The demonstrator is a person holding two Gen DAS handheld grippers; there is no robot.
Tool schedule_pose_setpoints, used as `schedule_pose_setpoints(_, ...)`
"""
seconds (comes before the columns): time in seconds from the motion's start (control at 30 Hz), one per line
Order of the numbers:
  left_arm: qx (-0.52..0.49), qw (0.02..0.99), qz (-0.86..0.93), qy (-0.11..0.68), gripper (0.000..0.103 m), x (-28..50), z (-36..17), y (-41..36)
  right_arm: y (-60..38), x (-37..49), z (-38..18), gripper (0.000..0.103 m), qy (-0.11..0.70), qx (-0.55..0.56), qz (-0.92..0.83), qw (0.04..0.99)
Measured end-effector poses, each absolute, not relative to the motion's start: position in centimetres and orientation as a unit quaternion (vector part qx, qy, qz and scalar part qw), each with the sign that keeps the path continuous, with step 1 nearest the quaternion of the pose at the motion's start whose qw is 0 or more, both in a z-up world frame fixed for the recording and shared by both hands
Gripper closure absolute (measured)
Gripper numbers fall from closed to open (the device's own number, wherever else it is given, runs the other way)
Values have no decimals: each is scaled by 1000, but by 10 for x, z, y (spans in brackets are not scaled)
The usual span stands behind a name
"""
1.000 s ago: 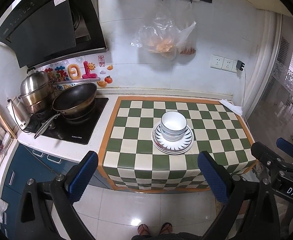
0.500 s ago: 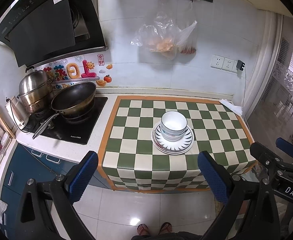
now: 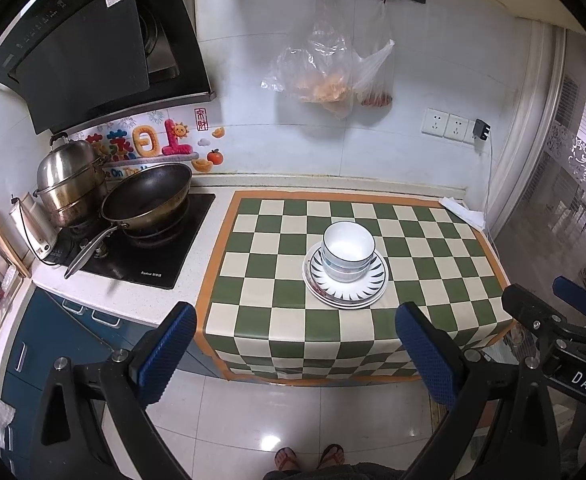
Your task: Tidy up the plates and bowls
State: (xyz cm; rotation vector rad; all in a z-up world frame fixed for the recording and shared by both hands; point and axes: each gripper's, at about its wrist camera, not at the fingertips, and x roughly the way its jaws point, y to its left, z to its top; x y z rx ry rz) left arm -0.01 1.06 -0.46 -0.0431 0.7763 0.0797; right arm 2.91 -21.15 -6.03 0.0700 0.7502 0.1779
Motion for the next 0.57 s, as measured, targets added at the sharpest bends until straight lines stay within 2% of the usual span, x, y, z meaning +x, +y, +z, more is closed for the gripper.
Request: schedule_pose_setpoints(0.57,-12,925,38,377,1,13,-10,17,-214,30,-62,1,368,34,86,925)
